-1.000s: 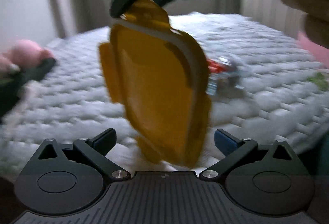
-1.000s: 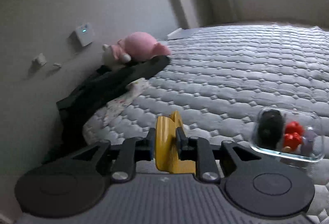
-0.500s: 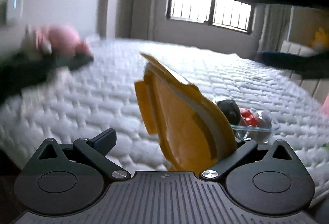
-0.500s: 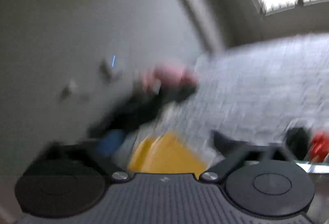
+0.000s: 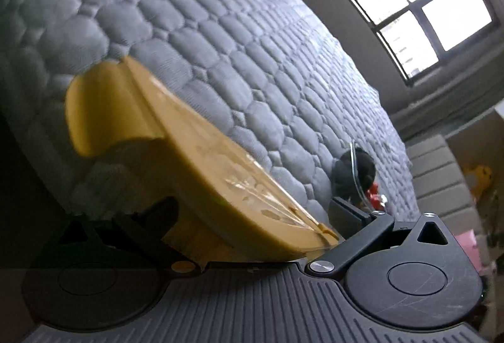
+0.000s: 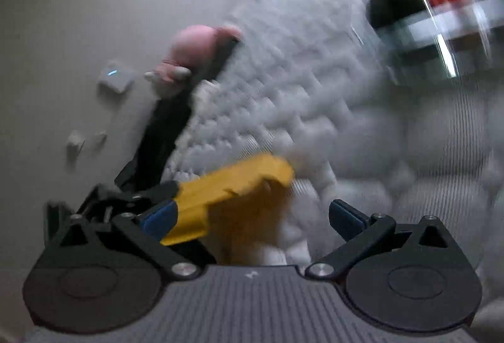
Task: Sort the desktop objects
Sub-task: 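Raise and tilt the yellow lid with the right gripper toward the left gripper, then grasp the yellow lid edge with the left gripper while the right gripper holds it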
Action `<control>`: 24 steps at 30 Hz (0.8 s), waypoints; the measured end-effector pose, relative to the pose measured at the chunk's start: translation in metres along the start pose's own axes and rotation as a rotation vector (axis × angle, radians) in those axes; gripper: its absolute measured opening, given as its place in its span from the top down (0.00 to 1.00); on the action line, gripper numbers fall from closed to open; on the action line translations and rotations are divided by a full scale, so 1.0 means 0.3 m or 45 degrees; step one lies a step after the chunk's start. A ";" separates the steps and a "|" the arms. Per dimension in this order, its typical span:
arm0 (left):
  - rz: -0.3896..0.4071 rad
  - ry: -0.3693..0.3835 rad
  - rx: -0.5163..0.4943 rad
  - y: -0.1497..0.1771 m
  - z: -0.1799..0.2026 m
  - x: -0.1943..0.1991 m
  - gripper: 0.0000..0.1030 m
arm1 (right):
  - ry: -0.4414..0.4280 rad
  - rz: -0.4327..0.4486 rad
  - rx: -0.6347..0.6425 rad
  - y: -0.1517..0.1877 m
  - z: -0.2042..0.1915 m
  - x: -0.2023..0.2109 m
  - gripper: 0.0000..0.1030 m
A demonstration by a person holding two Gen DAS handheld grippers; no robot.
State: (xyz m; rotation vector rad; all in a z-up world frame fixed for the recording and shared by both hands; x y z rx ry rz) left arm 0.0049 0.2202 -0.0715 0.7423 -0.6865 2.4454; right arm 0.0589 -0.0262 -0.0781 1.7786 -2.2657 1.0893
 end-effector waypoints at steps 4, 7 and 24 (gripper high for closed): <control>-0.106 0.098 0.118 0.009 -0.049 0.005 0.83 | -0.150 -0.012 -0.148 0.021 0.027 -0.010 0.00; -0.090 0.114 0.138 0.005 -0.071 0.010 0.83 | -0.228 -0.090 -0.206 0.039 0.016 -0.045 0.00; -0.054 0.164 -0.073 0.035 -0.011 0.012 0.18 | -0.171 -0.081 -0.214 -0.039 0.027 -0.150 0.78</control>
Point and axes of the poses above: each gripper's, at about its wrist camera, not at the fingertips, and x roughly against the way its jaws point, z to its right, y to its underside, the point moved 6 cm from there along -x, roughly the way its jaws point, and after that the axes turned 7 degrees about x, right-handed, at the moved point
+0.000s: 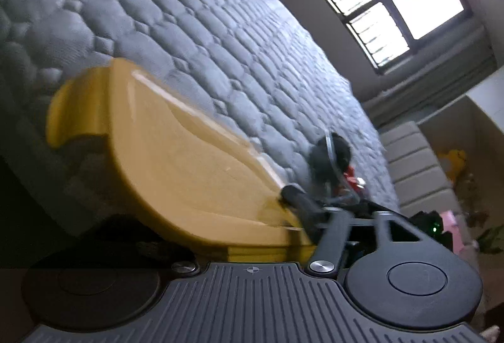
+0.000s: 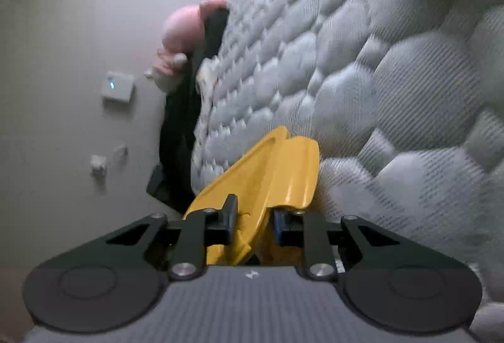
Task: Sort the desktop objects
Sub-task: 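Grasp the yellow lid edge with the left gripper while the right gripper holds it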
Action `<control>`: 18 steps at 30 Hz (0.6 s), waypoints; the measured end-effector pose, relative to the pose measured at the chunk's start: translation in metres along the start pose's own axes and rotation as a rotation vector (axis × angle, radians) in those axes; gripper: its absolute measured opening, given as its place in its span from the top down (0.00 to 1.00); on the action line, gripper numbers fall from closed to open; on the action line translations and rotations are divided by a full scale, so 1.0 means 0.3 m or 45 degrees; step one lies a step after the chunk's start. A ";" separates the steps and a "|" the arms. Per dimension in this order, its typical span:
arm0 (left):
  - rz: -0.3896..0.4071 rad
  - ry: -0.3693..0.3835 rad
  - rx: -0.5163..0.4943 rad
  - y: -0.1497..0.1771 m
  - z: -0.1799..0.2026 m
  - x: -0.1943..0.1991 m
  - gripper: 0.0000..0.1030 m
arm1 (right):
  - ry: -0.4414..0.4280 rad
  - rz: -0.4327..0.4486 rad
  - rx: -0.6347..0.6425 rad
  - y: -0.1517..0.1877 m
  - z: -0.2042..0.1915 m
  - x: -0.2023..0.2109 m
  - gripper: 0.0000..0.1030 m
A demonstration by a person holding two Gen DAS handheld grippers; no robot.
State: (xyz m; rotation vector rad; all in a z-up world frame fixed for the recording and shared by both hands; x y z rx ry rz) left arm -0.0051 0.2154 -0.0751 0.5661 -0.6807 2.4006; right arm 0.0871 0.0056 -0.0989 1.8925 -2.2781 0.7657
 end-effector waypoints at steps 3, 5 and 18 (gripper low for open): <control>-0.060 0.056 0.028 0.010 0.015 -0.047 0.10 | 0.001 0.152 0.030 -0.049 0.015 0.135 0.83; -0.113 0.087 0.048 0.018 0.027 -0.094 0.10 | -0.033 0.238 -0.004 -0.077 0.043 0.237 0.84; -0.182 -0.033 -0.056 0.013 0.136 -0.305 0.06 | 0.151 0.315 -0.127 -0.071 0.273 0.423 0.75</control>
Point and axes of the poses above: each gripper's, at about its wrist camera, not at the fingertips, and x roughly against the way its jaws point, z to its right, y to its underside, the point moved 6 cm from there along -x, roughly the way its jaws point, and after that the axes turned 7 degrees about x, right-handed, at the moved point
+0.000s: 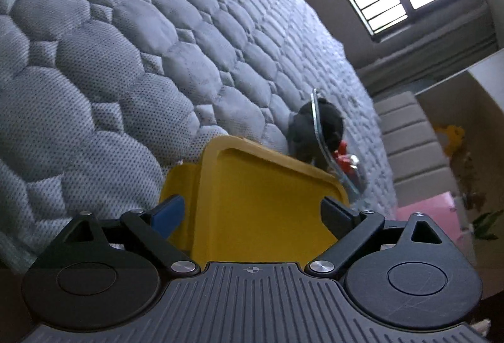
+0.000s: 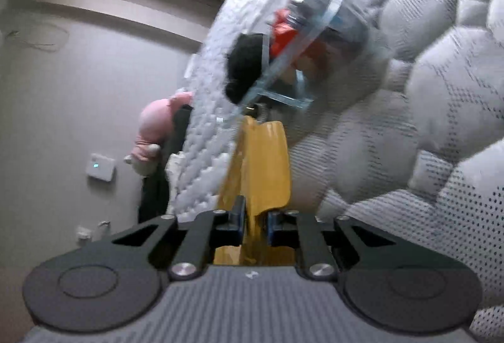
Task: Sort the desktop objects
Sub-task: 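Grasp the yellow lid edge with the left gripper while the right gripper holds it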
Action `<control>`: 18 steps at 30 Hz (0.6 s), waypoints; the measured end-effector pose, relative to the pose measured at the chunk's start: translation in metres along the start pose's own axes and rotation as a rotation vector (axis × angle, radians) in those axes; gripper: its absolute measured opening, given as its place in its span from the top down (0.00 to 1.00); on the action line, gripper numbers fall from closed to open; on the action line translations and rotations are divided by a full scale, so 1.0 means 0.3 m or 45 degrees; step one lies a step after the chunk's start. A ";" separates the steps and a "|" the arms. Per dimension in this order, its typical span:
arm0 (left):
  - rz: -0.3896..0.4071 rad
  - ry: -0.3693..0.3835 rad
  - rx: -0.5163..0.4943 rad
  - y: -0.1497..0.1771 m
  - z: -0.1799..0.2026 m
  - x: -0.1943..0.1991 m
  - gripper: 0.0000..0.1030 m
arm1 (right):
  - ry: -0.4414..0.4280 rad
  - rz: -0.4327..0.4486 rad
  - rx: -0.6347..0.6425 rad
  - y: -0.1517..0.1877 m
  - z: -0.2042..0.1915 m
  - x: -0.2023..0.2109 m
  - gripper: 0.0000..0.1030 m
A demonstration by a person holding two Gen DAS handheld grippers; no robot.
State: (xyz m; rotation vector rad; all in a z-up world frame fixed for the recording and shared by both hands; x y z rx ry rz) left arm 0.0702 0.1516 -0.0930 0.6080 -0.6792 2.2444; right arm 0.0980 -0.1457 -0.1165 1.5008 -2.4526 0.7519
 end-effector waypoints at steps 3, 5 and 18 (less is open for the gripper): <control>-0.024 0.025 -0.024 0.002 -0.004 0.010 0.05 | -0.001 -0.020 -0.018 -0.004 0.007 -0.034 0.66; -0.022 0.049 0.001 0.005 -0.024 0.031 0.05 | -0.028 -0.030 0.002 -0.010 -0.028 -0.061 0.70; -0.128 0.256 0.106 0.076 -0.149 0.092 0.04 | -0.197 -0.080 -0.191 -0.072 -0.174 -0.114 0.83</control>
Point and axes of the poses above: each gripper's, at about its wrist camera, not at the fingertips, and x roughly against the way its jaws point, z to its right, y to its underside, the point moved 6 cm from there along -x, roughly the way its jaws point, and after that the axes turned 7 degrees about x, right-handed, at the moved point
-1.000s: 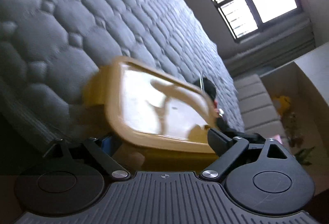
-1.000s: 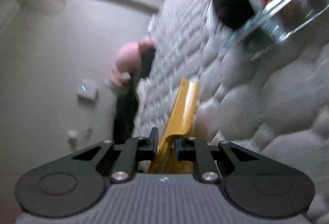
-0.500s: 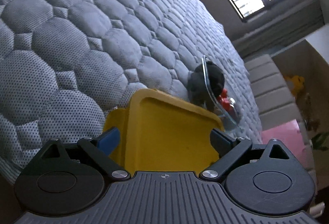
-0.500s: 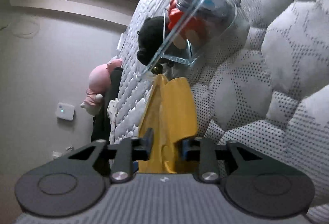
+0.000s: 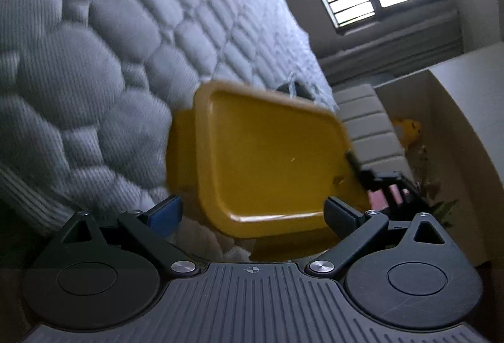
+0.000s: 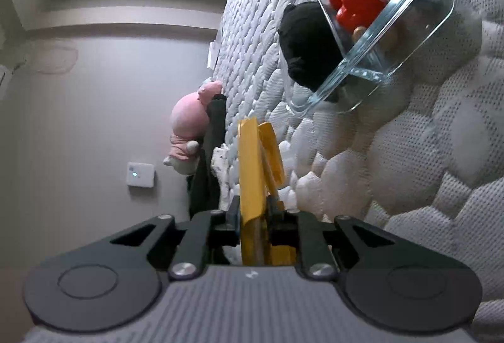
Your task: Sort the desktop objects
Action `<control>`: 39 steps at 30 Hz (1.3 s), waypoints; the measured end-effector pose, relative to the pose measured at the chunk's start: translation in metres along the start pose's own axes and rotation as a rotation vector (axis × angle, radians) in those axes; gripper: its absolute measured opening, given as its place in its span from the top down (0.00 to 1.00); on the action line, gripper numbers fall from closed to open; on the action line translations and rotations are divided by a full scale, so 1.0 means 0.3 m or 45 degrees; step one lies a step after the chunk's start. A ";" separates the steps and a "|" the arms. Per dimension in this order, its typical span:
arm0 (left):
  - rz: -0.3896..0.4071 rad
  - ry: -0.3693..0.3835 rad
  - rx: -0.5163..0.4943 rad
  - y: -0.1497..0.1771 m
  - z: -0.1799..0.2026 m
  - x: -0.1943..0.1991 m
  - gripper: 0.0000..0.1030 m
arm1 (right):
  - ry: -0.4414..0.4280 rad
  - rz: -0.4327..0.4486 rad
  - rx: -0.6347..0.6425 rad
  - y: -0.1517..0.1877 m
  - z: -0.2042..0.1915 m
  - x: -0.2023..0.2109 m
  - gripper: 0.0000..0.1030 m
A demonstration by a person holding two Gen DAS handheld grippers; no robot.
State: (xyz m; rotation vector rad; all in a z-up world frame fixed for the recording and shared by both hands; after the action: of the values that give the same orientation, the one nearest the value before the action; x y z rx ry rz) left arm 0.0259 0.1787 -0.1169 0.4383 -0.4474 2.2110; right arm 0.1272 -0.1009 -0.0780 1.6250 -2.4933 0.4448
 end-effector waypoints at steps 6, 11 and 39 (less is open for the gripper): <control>0.085 -0.017 -0.097 -0.014 0.061 -0.041 0.05 | 0.015 -0.009 -0.004 0.020 0.022 0.054 0.85; 0.258 -0.214 -0.313 -0.021 0.156 -0.025 0.35 | 0.134 0.045 0.320 0.054 -0.069 0.117 0.84; 0.334 -0.420 -0.805 -0.084 0.626 -0.568 0.32 | 0.361 0.402 0.473 -0.400 0.042 0.340 0.75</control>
State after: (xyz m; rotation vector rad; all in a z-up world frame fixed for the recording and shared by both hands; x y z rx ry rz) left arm 0.1787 -0.0036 -0.0249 0.4096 -1.3954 2.0909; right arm 0.1953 -0.2388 -0.0420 1.1526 -2.5517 1.1482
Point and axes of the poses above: each gripper's, at about its wrist camera, not at the fingertips, and x roughly against the way its jaws point, z to its right, y to its underside, the point moved 6 cm from there along -x, roughly the way its jaws point, and after that the axes turned 7 degrees about x, right-handed, at the moved point
